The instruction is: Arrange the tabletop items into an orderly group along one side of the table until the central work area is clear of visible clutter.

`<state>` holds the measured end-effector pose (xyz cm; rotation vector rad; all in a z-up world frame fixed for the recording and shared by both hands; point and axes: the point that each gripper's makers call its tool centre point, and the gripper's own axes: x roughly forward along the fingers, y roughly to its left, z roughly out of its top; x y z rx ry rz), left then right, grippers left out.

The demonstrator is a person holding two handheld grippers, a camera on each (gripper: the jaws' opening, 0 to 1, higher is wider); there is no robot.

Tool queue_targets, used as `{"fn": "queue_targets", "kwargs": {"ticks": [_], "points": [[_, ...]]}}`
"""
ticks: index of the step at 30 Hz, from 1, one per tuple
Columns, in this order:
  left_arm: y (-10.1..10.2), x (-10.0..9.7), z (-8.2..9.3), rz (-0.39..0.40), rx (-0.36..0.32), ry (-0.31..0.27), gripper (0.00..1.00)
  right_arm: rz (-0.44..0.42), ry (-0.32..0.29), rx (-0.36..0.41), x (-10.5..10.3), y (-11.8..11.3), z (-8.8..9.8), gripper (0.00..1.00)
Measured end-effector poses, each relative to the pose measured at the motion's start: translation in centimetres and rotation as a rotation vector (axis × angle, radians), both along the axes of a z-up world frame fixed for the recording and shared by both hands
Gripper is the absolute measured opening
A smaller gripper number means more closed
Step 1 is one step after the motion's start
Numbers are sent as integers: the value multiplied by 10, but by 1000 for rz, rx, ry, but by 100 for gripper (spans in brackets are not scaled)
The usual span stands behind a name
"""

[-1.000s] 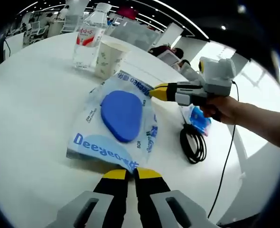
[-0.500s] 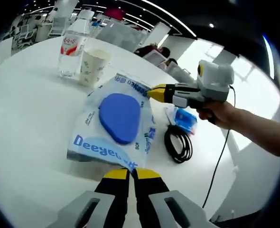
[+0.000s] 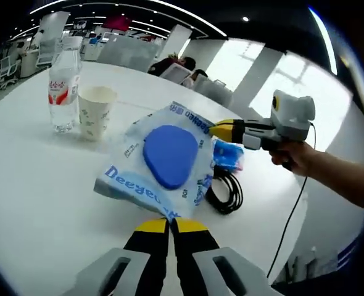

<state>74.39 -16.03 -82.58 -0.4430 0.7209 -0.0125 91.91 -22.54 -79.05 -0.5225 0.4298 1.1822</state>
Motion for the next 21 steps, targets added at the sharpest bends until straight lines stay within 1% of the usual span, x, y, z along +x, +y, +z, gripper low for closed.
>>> {"fn": "queue_targets", "kwargs": {"ticks": [2, 5, 6, 12, 15, 19, 21], "points": [[3, 4, 1, -8, -1, -3, 0, -33, 5, 8, 4, -8, -1, 0], [8, 12, 5, -35, 31, -14, 0, -64, 9, 17, 3, -17, 3, 0], [11, 15, 6, -39, 31, -14, 0, -78, 8, 19, 2, -21, 3, 0], [27, 31, 4, -66, 74, -13, 0, -144, 23, 44, -1, -34, 3, 0], [36, 40, 4, -90, 116, -14, 0, -162, 29, 47, -4, -37, 2, 0], [51, 56, 4, -93, 137, -11, 0, -185, 40, 51, -7, -38, 0, 0], [60, 64, 3, -106, 172, -9, 0, -201, 50, 55, -8, -37, -4, 0]]}}
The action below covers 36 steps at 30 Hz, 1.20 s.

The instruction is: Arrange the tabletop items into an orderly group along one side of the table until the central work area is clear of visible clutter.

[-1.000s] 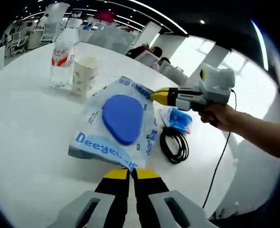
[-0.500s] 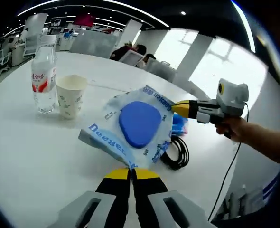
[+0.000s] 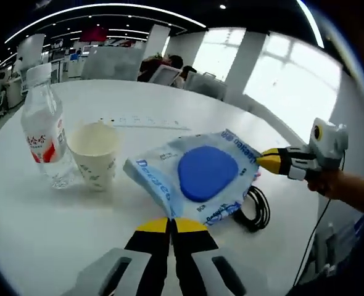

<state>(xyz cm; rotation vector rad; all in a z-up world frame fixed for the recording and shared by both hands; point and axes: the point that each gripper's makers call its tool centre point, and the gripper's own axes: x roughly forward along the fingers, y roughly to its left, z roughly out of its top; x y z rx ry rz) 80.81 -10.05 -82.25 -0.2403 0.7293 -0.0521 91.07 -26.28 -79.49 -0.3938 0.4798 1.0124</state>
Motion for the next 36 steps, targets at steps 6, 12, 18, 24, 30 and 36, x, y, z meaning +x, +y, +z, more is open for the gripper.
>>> {"fn": "queue_targets", "kwargs": {"ticks": [6, 12, 18, 24, 30, 36], "points": [[4, 9, -3, 5, 25, 16, 0, -26, 23, -18, -10, 2, -11, 0], [10, 20, -10, 23, 28, 32, 0, -48, 57, -27, -13, 4, -23, 0], [19, 30, -20, 40, 23, 52, 0, -62, 70, -43, -6, 6, -30, 0], [21, 36, -25, 71, 1, 62, 0, -63, 87, -64, 4, 6, -39, 0], [24, 39, -29, 105, -20, 67, 0, -69, 108, -85, 11, 7, -52, 0], [27, 41, -31, 115, 3, 59, 0, -97, 139, -69, 15, 9, -58, 0]]}}
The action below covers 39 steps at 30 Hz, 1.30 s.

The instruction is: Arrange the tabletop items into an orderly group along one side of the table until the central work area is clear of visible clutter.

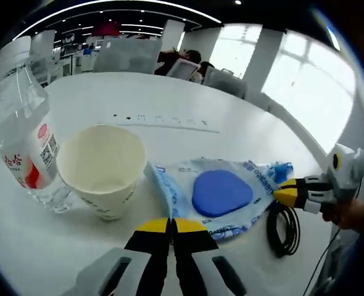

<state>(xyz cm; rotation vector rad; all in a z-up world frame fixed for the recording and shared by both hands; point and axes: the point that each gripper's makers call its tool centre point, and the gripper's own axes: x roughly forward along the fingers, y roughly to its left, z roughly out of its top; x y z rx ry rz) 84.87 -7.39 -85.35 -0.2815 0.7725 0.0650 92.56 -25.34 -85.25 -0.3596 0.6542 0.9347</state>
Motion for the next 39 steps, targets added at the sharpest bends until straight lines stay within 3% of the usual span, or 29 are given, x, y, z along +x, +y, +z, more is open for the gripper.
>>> {"fn": "queue_targets", "kwargs": {"ticks": [5, 8, 12, 21, 25, 26, 31, 39], "points": [[4, 1, 0, 57, -42, -14, 0, 0, 9, -3, -5, 0, -2, 1], [4, -2, 1, 52, -43, -15, 0, -25, 31, 20, -6, 0, -2, 2], [9, -4, 5, 41, 1, -31, 0, -24, 35, 11, -10, -3, -1, 3], [-7, -13, 16, 21, 11, -52, 2, -21, 31, 15, -12, -1, 2, 10], [-12, -18, 19, 1, 36, -66, 7, -38, 2, 32, -12, -6, 13, 14], [-15, -19, 20, -11, 47, -70, 8, -42, -9, 31, -15, -10, 23, 15], [-43, -23, 22, -94, 52, -62, 15, -104, 7, 34, -16, -25, 24, 26], [-87, -26, 19, -199, 23, -39, 21, -174, 14, 32, -28, -55, 30, 29]]}}
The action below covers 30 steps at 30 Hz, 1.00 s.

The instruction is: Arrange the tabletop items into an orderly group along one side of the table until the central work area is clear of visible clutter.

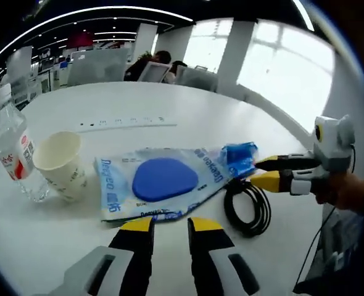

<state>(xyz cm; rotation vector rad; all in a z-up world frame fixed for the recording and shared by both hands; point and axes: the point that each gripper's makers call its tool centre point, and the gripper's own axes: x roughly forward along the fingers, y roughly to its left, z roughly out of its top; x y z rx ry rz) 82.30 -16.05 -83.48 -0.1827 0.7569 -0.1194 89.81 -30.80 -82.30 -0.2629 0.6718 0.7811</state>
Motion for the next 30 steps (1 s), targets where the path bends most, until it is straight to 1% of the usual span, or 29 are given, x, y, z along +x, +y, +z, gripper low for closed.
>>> {"fn": "queue_targets", "kwargs": {"ticks": [4, 6, 9, 11, 13, 15, 19, 21, 25, 27, 28, 30], "points": [[-19, 7, -4, -57, -10, 15, 21, -28, 12, -16, -4, -15, -5, 31], [-26, 10, -4, -72, -22, 21, 21, -38, 19, -27, -5, -20, -8, 31], [-43, 15, -7, -114, -27, 29, 21, -54, 44, -43, -7, -29, -18, 31], [-49, 16, -9, -128, -29, 35, 21, -67, 60, -49, -8, -35, -25, 31], [-59, 19, -12, -150, -32, 46, 21, -71, 65, -48, -10, -37, -24, 31], [-64, 22, -14, -160, -37, 51, 21, -76, 79, -48, -10, -39, -29, 30], [-76, 27, -13, -182, -43, 56, 21, -91, 95, -36, -10, -41, -32, 30], [-81, 32, -17, -196, -42, 65, 21, -96, 103, -36, -10, -40, -36, 29], [-85, 41, -24, -213, -30, 80, 20, -106, 119, -28, -10, -37, -39, 27], [-88, 43, -25, -218, -33, 85, 19, -107, 131, -30, -11, -35, -41, 23], [-89, 44, -31, -222, -37, 90, 18, -109, 135, -27, -12, -34, -42, 21], [-94, 45, -32, -220, -68, 92, 16, -123, 140, -23, -11, -33, -45, 17]]}}
